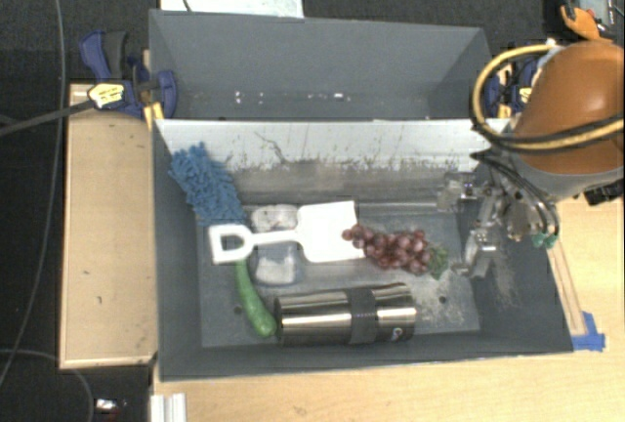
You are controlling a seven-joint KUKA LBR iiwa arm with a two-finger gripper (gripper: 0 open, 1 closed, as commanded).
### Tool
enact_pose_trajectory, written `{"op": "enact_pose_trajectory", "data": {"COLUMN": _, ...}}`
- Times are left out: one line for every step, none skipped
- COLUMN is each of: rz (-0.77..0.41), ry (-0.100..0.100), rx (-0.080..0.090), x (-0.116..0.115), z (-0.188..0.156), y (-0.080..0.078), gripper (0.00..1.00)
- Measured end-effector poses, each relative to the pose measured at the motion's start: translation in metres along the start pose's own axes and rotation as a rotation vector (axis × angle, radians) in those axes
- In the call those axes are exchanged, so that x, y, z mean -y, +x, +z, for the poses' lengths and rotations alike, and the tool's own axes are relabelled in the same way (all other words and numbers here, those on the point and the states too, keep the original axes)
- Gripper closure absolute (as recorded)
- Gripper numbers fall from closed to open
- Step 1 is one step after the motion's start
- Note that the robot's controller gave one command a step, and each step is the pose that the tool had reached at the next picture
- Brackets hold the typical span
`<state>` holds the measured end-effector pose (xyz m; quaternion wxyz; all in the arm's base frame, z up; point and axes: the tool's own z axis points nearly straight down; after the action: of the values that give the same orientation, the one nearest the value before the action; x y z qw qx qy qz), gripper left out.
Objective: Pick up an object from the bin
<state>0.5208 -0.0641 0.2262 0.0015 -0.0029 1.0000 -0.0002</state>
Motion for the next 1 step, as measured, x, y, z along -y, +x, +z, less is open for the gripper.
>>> {"op": "enact_pose_trajectory", "data": {"rz": 0.0, "ry": 0.0, "rx": 0.0, "x": 0.0, "z": 0.0, "y": 0.0, "gripper": 1.0}}
